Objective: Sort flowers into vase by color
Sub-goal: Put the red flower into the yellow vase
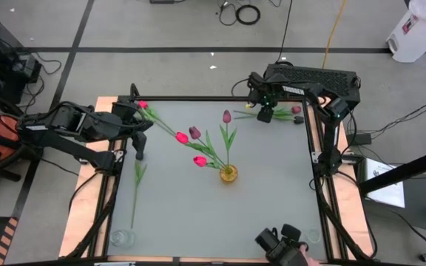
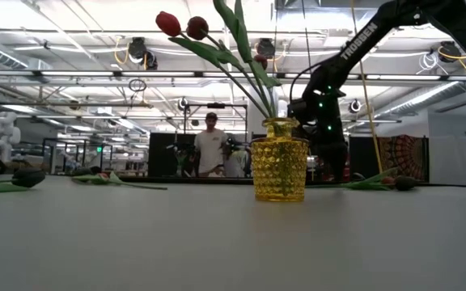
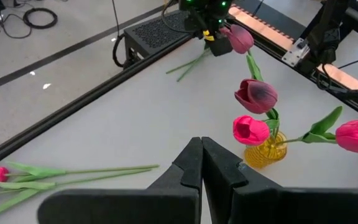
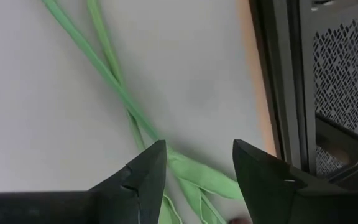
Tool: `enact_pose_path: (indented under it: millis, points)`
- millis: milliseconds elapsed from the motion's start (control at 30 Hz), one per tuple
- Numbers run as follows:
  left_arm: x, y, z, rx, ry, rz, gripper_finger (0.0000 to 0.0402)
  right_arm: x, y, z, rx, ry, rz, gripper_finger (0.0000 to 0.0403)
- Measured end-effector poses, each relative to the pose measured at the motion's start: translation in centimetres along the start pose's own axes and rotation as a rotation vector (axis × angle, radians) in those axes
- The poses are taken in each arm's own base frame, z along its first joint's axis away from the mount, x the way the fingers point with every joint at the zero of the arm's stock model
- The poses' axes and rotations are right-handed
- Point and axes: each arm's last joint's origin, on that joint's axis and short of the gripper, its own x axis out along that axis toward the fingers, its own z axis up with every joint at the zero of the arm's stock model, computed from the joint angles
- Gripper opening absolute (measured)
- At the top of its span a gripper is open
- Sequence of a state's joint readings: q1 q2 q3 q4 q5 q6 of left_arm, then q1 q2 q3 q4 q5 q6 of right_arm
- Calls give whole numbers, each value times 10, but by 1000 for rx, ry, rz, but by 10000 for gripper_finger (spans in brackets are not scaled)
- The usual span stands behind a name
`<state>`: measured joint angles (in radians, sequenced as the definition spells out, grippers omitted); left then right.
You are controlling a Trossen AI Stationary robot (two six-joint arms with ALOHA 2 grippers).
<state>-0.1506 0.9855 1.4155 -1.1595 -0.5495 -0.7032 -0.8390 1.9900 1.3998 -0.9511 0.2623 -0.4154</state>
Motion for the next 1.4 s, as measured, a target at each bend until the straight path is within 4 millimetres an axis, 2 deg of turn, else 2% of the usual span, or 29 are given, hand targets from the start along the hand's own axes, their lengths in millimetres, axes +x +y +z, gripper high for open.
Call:
enact_pose_path:
  millis: [567,1400]
  points:
    - [0,0,0,-20,1,0,9,0,2,-7,20,67,35,178]
    - [0,0,0,-21,1,0,9,3,0,-2,68,-8,52,178]
